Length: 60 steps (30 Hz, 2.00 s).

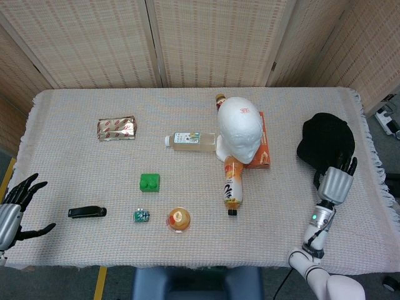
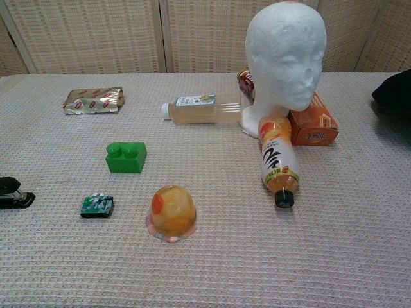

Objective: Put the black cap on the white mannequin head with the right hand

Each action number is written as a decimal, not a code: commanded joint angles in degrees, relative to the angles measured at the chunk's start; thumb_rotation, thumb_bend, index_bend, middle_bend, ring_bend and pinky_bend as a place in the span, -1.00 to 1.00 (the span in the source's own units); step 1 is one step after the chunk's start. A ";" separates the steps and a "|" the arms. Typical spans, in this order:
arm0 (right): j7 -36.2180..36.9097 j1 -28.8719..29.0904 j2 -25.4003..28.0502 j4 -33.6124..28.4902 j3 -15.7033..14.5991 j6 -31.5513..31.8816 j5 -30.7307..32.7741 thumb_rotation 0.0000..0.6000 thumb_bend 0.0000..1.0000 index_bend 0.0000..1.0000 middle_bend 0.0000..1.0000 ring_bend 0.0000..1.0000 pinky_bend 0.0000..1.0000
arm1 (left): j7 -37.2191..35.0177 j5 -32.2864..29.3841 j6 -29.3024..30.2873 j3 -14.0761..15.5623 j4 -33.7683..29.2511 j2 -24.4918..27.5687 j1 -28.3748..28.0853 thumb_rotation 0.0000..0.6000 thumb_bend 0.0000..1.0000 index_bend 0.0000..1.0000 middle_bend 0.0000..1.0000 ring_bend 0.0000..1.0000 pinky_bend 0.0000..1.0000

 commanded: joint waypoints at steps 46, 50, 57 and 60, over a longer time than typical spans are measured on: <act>-8.17 25.45 11.34 -21.70 15.89 17.10 -0.03 1.00 -0.12 0.47 -0.70 -1.00 -1.00 | 1.68 -1.29 -0.06 -0.77 0.87 -0.81 0.51 1.00 -0.66 -0.65 -0.90 -1.00 -0.72; -9.13 30.44 10.47 -19.98 17.69 15.85 1.49 1.00 -0.12 0.47 -0.70 -1.00 -1.00 | 2.93 -2.59 -1.50 -1.11 1.14 -1.29 0.10 1.00 -0.66 -0.65 -0.91 -1.00 -0.72; -8.21 38.50 7.76 -16.45 16.61 13.77 0.84 1.00 -0.13 0.47 -0.70 -1.00 -1.00 | 5.20 -4.41 -2.31 -1.90 1.26 -2.06 -0.07 1.00 -0.66 -0.65 -0.91 -1.00 -0.72; -6.98 39.55 6.30 -15.25 15.14 13.56 0.21 1.00 -0.13 0.47 -0.70 -1.00 -1.00 | 5.88 -4.75 -2.56 -2.01 1.27 -2.28 -0.11 1.00 -0.66 -0.65 -0.91 -1.00 -0.72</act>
